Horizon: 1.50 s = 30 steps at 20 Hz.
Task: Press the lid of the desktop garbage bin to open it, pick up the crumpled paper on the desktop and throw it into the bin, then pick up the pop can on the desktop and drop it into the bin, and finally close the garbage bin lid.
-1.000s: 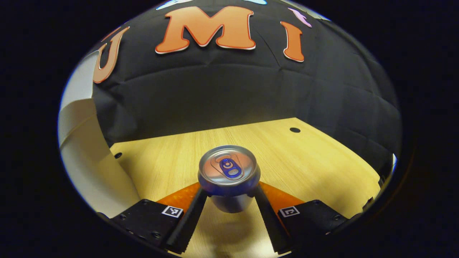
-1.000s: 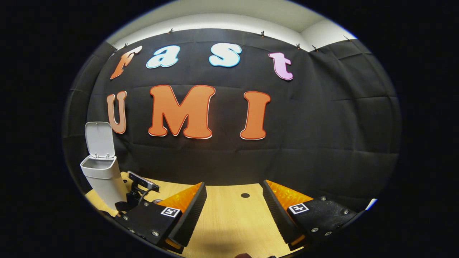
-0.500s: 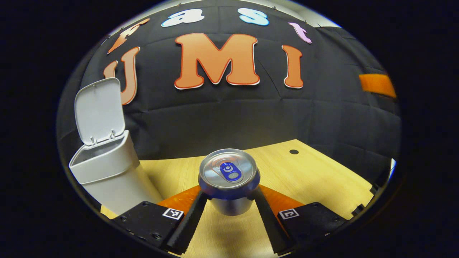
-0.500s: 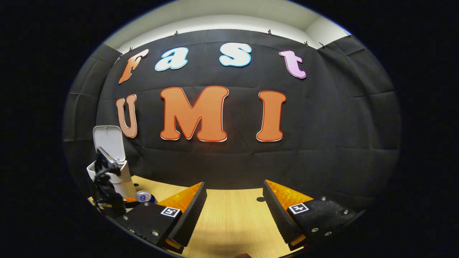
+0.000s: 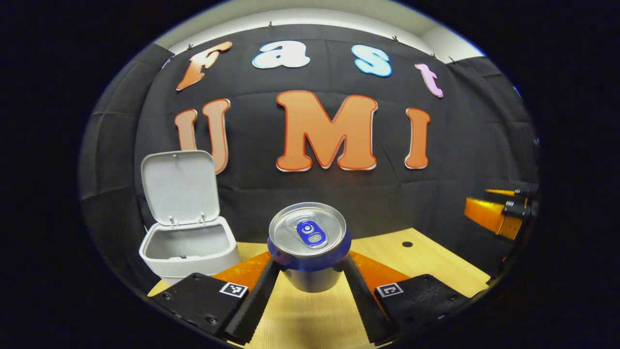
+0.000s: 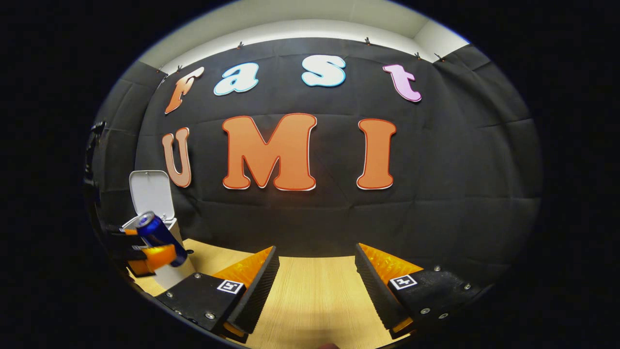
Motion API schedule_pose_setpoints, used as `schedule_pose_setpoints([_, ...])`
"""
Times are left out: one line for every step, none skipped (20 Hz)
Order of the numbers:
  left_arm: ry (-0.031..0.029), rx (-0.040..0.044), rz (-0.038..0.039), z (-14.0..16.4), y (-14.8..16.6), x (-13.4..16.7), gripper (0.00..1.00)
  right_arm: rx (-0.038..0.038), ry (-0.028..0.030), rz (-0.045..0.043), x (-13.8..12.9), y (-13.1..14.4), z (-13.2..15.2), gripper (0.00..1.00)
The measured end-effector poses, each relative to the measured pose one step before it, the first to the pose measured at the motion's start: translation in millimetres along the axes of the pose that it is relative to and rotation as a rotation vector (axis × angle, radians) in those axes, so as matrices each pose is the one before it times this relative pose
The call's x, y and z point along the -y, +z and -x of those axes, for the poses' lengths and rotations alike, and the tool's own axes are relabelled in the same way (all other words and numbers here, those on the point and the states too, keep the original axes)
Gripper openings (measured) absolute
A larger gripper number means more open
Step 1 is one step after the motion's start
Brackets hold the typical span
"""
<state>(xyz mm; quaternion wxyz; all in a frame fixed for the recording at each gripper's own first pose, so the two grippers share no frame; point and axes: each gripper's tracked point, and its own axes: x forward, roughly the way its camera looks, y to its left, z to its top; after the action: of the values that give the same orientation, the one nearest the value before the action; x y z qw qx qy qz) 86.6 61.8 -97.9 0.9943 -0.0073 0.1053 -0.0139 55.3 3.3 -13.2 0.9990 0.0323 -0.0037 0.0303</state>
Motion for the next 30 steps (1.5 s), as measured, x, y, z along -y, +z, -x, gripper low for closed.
schedule_pose_setpoints([0.0177, 0.0151, 0.0082, 3.97, 9.64, -8.9, 0.81, 0.00267, 0.00838, 0.00037, -2.21, 0.59, -1.0, 0.94])
schedule_pose_setpoints([0.01922, 0.00363, 0.00358, 5.9, 7.57, -9.68, 0.8, 0.00323, 0.0054, 0.00099, -3.1, 1.15, -1.33, 0.94])
schedule_pose_setpoints([0.0192, 0.00515, 0.00971, 5.12, 7.19, -9.6, 0.81, 0.0023, 0.00802, -0.00094, -3.56, 0.33, -1.49, 0.94])
schedule_pose_setpoints([0.02044, 0.01111, 0.00218, 5.79, 7.79, -10.79, 0.81, -0.0001, 0.00836, -0.00072, -4.39, 0.64, -0.62, 0.93])
schedule_pose_setpoints([0.02107, 0.01479, -0.00074, 4.14, 8.86, -10.4, 0.81, -0.00288, 0.00359, 0.00052, -1.99, -0.48, -0.61, 0.93])
schedule_pose_setpoints([0.02251, 0.01256, -0.00734, 2.13, 7.71, -10.78, 0.8, -0.00597, 0.01115, -0.00796, -3.79, -2.03, -0.22, 0.93])
schedule_pose_setpoints([0.02076, 0.01069, -0.00914, -0.25, 5.08, -10.18, 0.81, -0.00405, 0.00211, -0.00588, -2.74, -0.64, -0.23, 0.93])
schedule_pose_setpoints([0.01007, -0.00137, -0.01043, -0.42, 2.31, -9.12, 0.8, -0.00317, 0.00392, -0.00073, -1.88, -0.94, -0.84, 0.93])
schedule_pose_setpoints([0.01678, 0.00482, -0.01111, -1.83, 1.61, -9.7, 0.8, -0.0012, 0.00136, 0.00284, -2.01, -0.07, -0.51, 0.94])
schedule_pose_setpoints([0.01352, 0.0101, -0.00807, -2.64, 4.19, -9.47, 0.81, -0.00113, 0.00249, 0.00384, -2.67, 0.45, 0.09, 0.94])
schedule_pose_setpoints([0.01346, 0.00362, -0.00857, -5.11, 2.18, -9.15, 0.8, -0.00019, 0.00332, 0.00229, -1.64, 0.42, 0.05, 0.94])
schedule_pose_setpoints([0.01661, 0.00725, -0.00457, -4.86, 0.73, -9.72, 0.81, -0.0014, 0.00139, 0.0015, -1.3, -0.88, 0.02, 0.94])
schedule_pose_setpoints([0.01303, 0.00159, -0.0047, -5.66, 0.01, -9.78, 0.81, -0.0058, 0.00412, -0.0041, -1.31, -0.36, -0.09, 0.94])
schedule_pose_setpoints([0.00496, 0.00679, -0.00333, -6.51, -0.18, -7.18, 0.81, -0.0028, -0.00154, -0.00265, -1.15, -0.49, 0.12, 0.93])
schedule_pose_setpoints([0.0029, -0.00594, -0.00536, -6.39, -2.36, -7.01, 0.81, 0.00024, -0.00105, 0.0, -0.04, 0.53, 0.76, 0.93])
schedule_pose_setpoints([0.01273, -0.00696, -0.00054, -8.0, -5.74, -9.47, 0.81, -0.00014, -0.00248, 0.00303, 0.12, -0.24, 0.17, 0.93])
schedule_pose_setpoints([0.01668, -0.00814, -0.00585, -7.87, -4.91, -7.89, 0.81, 0.00004, -0.0024, 0.00602, -0.2, 0.69, 0.44, 0.94])
schedule_pose_setpoints([0.01197, 0.00021, -0.00162, -5.41, -1.23, -8.95, 0.81, 0.00131, -0.00451, 0.0068, -0.43, 0.66, 0.61, 0.94])
schedule_pose_setpoints([0.00821, 0.00058, -0.00192, -6.79, -0.26, -6.39, 0.81, 0.00314, -0.00885, 0.00781, 2.1, 1.17, 0.6, 0.94])
schedule_pose_setpoints([0.00513, 0.00019, -0.00595, -4.61, -2.2, -3.83, 0.81, -0.00008, -0.00595, 0.00274, 1.58, 0.29, 0.74, 0.93])
schedule_pose_setpoints([-0.00214, 0.00656, 0.00145, -6.41, -0.12, -2.38, 0.8, -0.00606, -0.00845, -0.00188, 2.15, -1.99, 0.71, 0.93])
schedule_pose_setpoints([-0.00606, 0.00072, 0.00537, -5.8, -2.13, -0.82, 0.8, -0.00699, -0.00808, -0.00792, 1.66, -1.27, 1.31, 0.93])
schedule_pose_setpoints([0.00345, 0.00061, 0.00368, -6.43, -1.95, -4.05, 0.8, -0.00274, -0.00857, -0.00734, 3.02, -0.66, 1.19, 0.93])
schedule_pose_setpoints([0.00751, -0.00149, 0.00266, -6.86, -2.95, -5.51, 0.8, -0.00349, -0.00939, -0.00234, 2.19, -1.03, 0.75, 0.94])
schedule_pose_setpoints([0.01316, -0.00215, 0.00329, -6.98, -2.21, -5.45, 0.8, -0.00215, -0.0086, 0.00089, 0.43, -1.57, 0.25, 0.94])
schedule_pose_setpoints([0.0051, -0.00084, 0.01105, -5.85, -2.58, -4.07, 0.8, -0.00317, -0.0096, 0.00399, 1.83, -0.76, 1.28, 0.94])
schedule_pose_setpoints([0.0019, -0.00642, 0.01865, -5.29, -3.11, -1.77, 0.8, -0.00355, -0.00478, 0.00057, 2.04, -1.71, 1.32, 0.94])
schedule_pose_setpoints([-0.00654, -0.00799, 0.01691, -1.71, -7.14, 0.16, 0.8, -0.00445, -0.00641, 0.00018, 1.55, -1.8, 1.19, 0.94])
schedule_pose_setpoints([0.00525, -0.0077, 0.01308, -3.64, -5.67, -1.45, 0.8, -0.00396, -0.00315, -0.00102, 0.71, -1.46, 0.28, 0.94])
schedule_pose_setpoints([0.00679, -0.00716, 0.01506, -7.07, -5.35, -3.23, 0.81, -0.00504, -0.00289, -0.00122, 0.9, -1.77, 1.82, 0.94])
